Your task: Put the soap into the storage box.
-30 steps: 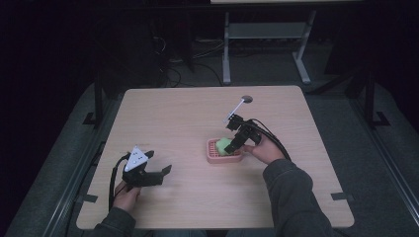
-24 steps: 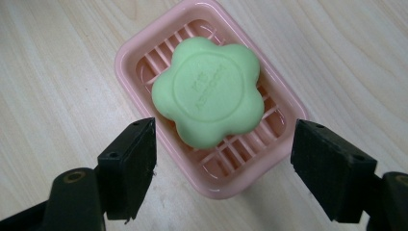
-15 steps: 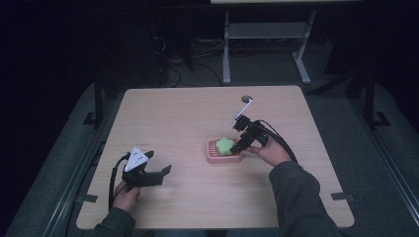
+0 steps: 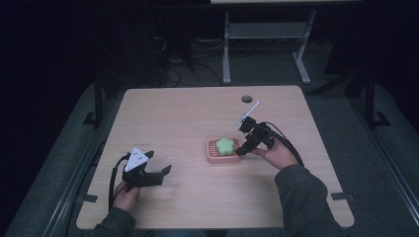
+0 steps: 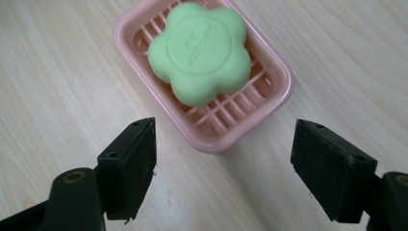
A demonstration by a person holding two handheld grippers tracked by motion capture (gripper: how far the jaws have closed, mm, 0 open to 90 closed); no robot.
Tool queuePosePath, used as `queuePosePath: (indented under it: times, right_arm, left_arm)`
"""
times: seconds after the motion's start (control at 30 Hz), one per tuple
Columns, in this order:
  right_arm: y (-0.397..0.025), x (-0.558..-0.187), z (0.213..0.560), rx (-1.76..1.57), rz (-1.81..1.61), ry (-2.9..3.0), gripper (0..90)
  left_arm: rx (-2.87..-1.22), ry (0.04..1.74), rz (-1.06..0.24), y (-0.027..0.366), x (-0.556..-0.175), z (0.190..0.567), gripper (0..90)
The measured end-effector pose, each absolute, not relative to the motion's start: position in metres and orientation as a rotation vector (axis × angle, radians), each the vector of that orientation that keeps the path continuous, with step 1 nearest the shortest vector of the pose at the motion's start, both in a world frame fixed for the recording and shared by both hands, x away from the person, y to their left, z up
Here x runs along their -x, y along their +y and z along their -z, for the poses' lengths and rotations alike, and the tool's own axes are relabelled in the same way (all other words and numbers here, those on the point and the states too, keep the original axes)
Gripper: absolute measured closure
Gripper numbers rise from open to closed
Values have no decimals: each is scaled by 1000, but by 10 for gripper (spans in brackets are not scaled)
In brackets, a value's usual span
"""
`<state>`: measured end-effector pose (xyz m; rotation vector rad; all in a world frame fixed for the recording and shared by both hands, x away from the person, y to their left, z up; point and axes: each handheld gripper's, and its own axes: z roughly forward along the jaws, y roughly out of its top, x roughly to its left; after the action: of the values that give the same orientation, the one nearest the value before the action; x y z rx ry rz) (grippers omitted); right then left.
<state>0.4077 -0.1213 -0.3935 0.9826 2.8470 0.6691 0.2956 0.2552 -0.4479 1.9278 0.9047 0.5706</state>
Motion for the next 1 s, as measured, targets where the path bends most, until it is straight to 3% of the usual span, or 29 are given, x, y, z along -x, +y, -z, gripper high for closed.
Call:
queuePosePath:
  times: [1.0]
  right_arm:
    - [-162,-376,407,-1056,-698,2810,228]
  left_arm:
    - [-1942,904,-575,255,-295,449,143]
